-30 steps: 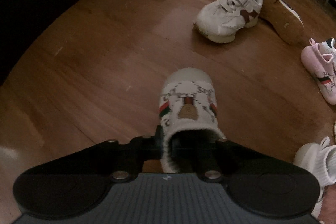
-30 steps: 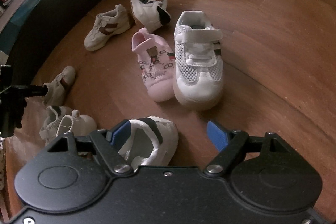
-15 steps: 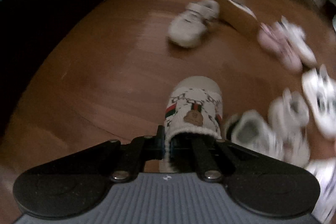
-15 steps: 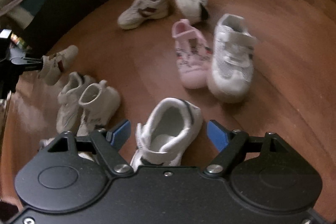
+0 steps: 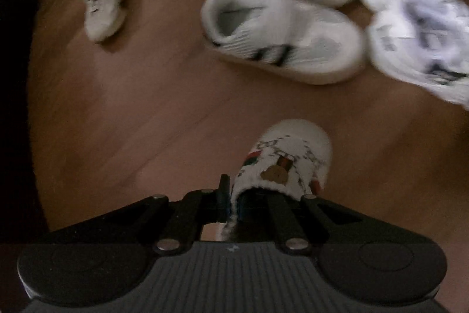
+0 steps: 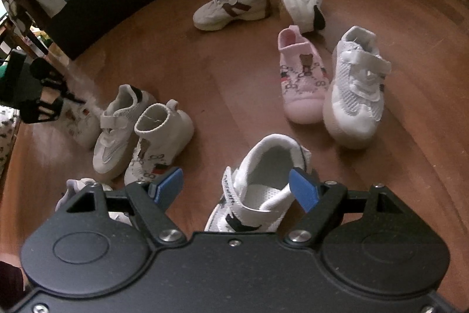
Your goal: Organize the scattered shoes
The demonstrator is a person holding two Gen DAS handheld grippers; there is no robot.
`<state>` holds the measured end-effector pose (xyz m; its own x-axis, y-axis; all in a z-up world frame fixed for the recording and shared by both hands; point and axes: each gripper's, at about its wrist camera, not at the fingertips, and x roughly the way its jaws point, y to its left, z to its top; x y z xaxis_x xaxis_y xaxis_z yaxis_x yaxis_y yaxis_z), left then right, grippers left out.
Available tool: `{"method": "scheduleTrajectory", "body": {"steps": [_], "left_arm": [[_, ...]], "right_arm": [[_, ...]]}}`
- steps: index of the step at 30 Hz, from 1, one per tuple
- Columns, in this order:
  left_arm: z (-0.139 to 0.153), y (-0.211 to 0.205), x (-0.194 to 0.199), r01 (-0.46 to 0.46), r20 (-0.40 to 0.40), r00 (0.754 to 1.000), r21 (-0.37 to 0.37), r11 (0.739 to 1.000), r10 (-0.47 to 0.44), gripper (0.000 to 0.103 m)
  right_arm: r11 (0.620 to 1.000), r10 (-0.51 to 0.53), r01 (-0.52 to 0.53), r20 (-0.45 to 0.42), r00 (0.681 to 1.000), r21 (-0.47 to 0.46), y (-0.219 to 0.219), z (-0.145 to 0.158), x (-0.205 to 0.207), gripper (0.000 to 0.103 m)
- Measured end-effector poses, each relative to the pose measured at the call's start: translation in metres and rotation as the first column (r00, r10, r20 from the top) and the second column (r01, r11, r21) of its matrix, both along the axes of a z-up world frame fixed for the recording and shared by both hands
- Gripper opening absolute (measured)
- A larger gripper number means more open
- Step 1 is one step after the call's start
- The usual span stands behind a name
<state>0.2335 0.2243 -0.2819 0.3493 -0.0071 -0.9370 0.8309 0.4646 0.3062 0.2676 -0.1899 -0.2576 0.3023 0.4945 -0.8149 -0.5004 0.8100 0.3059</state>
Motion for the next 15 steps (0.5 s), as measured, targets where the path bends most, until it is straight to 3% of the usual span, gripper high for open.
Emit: {"method": "scheduleTrajectory", "body": {"steps": [2,3,5,7,9,10,11,15], "left_arm": [[-0.004,0.003,0.013,-0.111,0.014,0.994,0.002,0.994,0.111,0.020],[-0.006,0.009,0.022,-0.221,0.027,0.975,0.006,0.975,0.221,0.025],[-0.003,0.025,0.027,-0.398,0.009,0.917,-0.055,0.916,0.399,0.030],[0.001,0.041,0.029,-0.548,-0.029,0.836,-0.122,0.828,0.549,0.033],[0.005,0.057,0.030,-0.680,-0.078,0.730,-0.181,0.710,0.679,0.035],[0.005,0.070,0.029,-0.765,-0.120,0.637,-0.213,0.607,0.761,0.035],[0.003,0.079,0.026,-0.811,-0.144,0.574,-0.239,0.534,0.806,0.035],[-0.002,0.094,0.025,-0.851,-0.186,0.504,-0.276,0.447,0.843,0.034]], "right_arm": [[1.000,0.010,-0.010,-0.001,1.000,-0.001,0.004,0.000,-0.001,0.082],[1.000,0.015,-0.015,-0.001,1.000,-0.003,0.006,0.000,-0.002,0.082],[1.000,0.021,-0.021,-0.006,1.000,0.002,0.010,-0.001,-0.003,0.082],[1.000,0.024,-0.024,-0.011,1.000,0.005,0.012,-0.002,-0.004,0.082],[1.000,0.030,-0.030,-0.017,0.999,0.005,0.014,-0.004,-0.006,0.082],[0.999,0.034,-0.034,-0.021,0.999,0.005,0.015,-0.005,-0.007,0.082],[0.999,0.038,-0.038,-0.024,0.999,0.002,0.017,-0.006,-0.008,0.082],[0.999,0.042,-0.042,-0.024,0.999,-0.017,0.018,-0.009,-0.011,0.082]]}}
